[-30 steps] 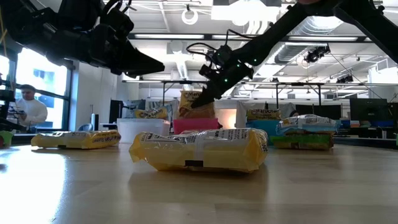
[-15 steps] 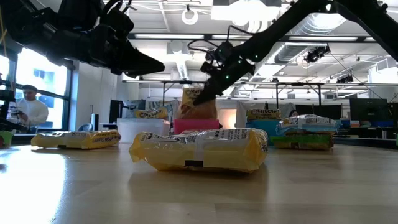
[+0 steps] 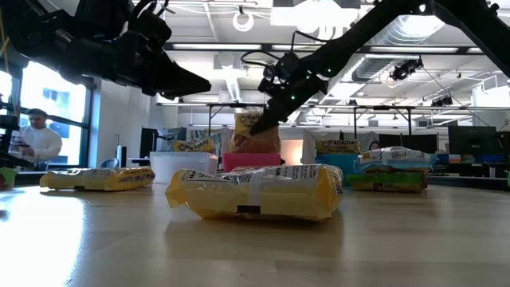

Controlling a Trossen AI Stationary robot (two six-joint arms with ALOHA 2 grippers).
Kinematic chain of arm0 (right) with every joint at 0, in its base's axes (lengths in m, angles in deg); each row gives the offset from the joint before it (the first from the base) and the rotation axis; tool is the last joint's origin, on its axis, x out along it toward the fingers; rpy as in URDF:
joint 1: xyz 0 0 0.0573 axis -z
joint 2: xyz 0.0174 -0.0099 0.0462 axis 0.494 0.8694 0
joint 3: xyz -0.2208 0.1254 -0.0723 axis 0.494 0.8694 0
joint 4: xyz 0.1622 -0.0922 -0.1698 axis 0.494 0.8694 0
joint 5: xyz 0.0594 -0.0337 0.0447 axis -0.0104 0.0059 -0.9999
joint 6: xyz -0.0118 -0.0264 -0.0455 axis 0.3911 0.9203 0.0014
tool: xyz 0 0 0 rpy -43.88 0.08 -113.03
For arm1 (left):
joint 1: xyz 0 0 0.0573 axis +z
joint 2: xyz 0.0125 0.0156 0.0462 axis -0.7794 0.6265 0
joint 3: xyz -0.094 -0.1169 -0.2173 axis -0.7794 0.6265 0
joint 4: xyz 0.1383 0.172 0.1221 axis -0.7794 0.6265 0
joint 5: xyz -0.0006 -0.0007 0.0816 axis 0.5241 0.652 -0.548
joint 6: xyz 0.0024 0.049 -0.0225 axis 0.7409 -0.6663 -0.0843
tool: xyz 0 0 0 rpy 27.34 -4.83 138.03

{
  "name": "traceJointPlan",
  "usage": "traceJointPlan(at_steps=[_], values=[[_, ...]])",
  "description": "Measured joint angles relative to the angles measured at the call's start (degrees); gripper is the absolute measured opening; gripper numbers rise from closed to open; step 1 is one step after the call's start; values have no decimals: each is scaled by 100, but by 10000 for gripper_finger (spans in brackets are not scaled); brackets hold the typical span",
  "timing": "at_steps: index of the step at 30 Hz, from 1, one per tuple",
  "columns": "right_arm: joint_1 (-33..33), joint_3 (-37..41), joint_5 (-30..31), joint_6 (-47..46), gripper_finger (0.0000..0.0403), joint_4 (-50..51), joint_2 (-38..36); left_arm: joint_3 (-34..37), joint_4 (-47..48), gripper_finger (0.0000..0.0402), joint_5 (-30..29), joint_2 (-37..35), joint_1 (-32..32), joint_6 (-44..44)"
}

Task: Sort Maruchan noodles
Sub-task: Put the yellow noodle pack into the red bin

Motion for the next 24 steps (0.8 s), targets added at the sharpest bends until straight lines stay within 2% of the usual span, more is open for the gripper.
traceJointPlan(at_steps=[9, 24], values=[[3, -2, 110, 73, 99, -53, 266, 0, -38, 82, 0, 1, 0, 4], [1, -2, 133, 42, 99, -136, 297, -2, -39, 82, -1, 1, 1, -4]])
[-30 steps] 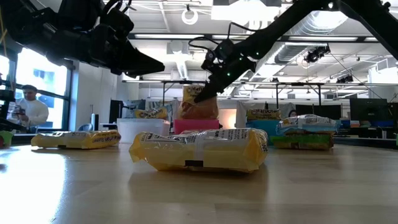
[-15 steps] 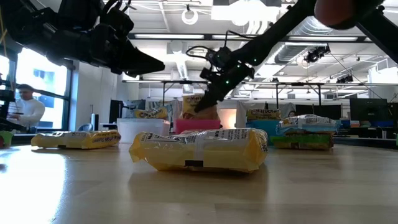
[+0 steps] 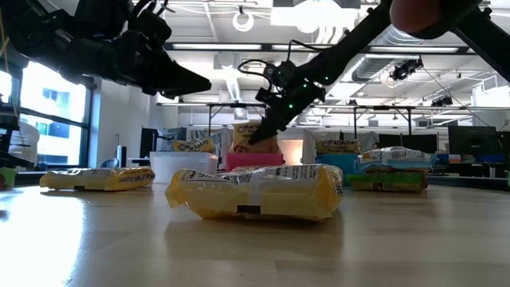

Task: Sort Maruchan noodles
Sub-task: Put the yellow noodle pack into the red bin

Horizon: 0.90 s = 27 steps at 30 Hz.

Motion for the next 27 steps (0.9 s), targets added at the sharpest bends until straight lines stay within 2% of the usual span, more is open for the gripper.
traceJointPlan(at_steps=[19, 24, 27], values=[[-11, -11, -34, -199, 99, -93, 182, 0, 2, 82, 1, 0, 0, 1], [-67, -11, 98, -313, 100, -111, 176, 0, 0, 82, -1, 0, -1, -5], [-147, -11, 409, -304, 114, -103, 170, -2, 0, 82, 1, 0, 0, -5]])
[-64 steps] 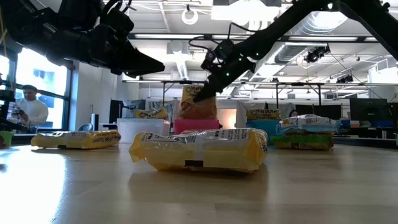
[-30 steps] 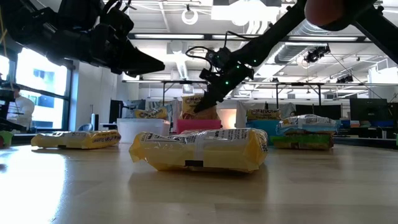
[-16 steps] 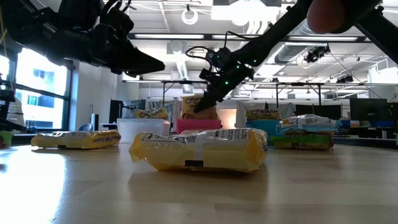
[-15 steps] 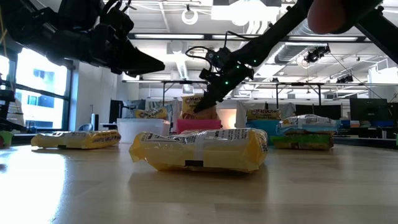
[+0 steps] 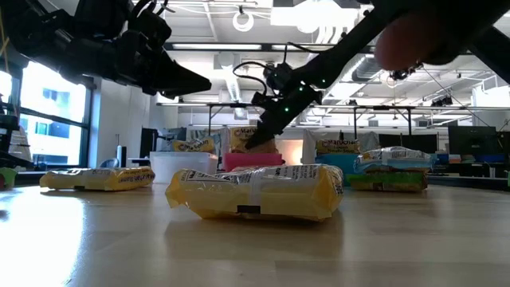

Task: Sort Maruchan noodles
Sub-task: Put the yellow noodle pack into the red bin

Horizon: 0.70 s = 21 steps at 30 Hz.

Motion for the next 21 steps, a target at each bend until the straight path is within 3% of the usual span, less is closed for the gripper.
traceJointPlan(at_steps=[9, 21], values=[[-175, 15, 974, 42, 208, 90, -147, -2, 2, 82, 0, 0, 0, 38], [-172, 8, 908, -15, 215, 541, -918, -2, 2, 82, 0, 0, 1, 7]])
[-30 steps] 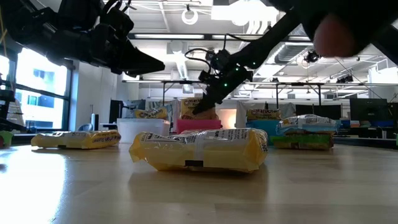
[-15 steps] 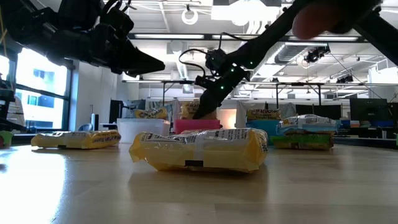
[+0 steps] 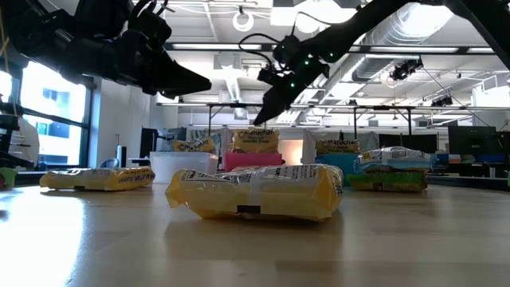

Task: Sort Maruchan noodles
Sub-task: Put the yellow noodle pack into the red bin

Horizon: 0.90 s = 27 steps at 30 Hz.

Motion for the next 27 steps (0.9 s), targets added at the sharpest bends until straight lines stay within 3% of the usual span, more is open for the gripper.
traceJointPlan(at_steps=[5, 9, 19, 27], values=[[10, 2, -155, -122, 209, 45, 206, 0, -3, 82, 0, -2, 0, 7], [102, 4, -166, -316, 179, -11, 382, 0, -4, 82, 0, 0, -2, 31], [105, 4, -661, -230, 15, -67, 466, -2, -5, 82, 0, 0, -2, 6], [109, 4, -760, 18, 24, -56, 654, -2, -4, 82, 0, 0, -2, 33]])
